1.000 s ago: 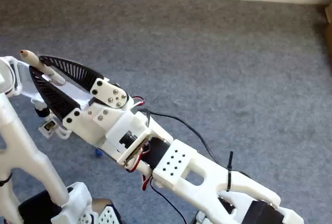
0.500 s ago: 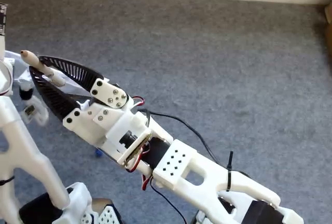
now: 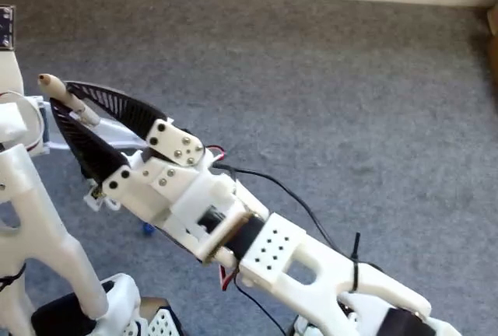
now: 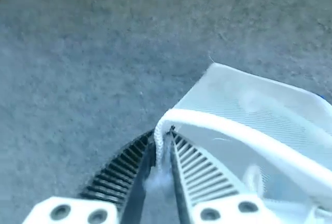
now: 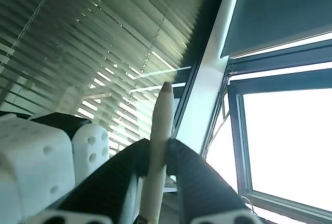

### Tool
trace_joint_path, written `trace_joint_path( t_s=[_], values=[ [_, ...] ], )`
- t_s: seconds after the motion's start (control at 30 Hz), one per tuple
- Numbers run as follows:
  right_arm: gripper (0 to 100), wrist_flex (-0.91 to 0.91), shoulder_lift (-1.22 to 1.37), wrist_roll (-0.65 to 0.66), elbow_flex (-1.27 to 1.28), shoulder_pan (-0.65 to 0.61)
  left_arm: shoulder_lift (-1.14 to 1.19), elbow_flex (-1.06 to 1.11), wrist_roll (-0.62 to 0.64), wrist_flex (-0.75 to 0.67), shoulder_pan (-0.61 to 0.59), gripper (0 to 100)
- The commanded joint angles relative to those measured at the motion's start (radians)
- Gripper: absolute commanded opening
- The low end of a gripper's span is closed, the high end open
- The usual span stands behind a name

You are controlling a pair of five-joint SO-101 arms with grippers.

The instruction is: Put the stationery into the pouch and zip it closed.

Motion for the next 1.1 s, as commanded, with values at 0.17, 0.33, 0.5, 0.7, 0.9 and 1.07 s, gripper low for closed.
trace_joint_path(
  t_s=[0.17, 0.33, 0.5, 0.7, 0.9, 1.07],
  values=[
    [0.5, 0.005, -0.042, 0.009, -0.004, -0.01, -0.001, -0.03, 0.138, 0.063, 0.065, 1],
    [0.5, 0.004, 0.002, 0.009, -0.002, -0.073, -0.007, -0.033, 0.172, 0.061, 0.065, 1],
    [0.5, 0.002, 0.05, 0.009, -0.001, -0.102, -0.007, -0.033, 0.184, 0.058, 0.065, 1],
    [0.5, -0.001, 0.147, 0.014, -0.008, -0.062, -0.007, -0.03, 0.195, 0.057, 0.064, 1],
    [0.5, -0.001, 0.211, 0.011, -0.008, -0.022, -0.007, -0.031, 0.196, 0.057, 0.064, 1],
    [0.5, -0.001, 0.278, 0.011, -0.012, -0.019, -0.007, -0.031, 0.196, 0.057, 0.064, 1]
  ],
)
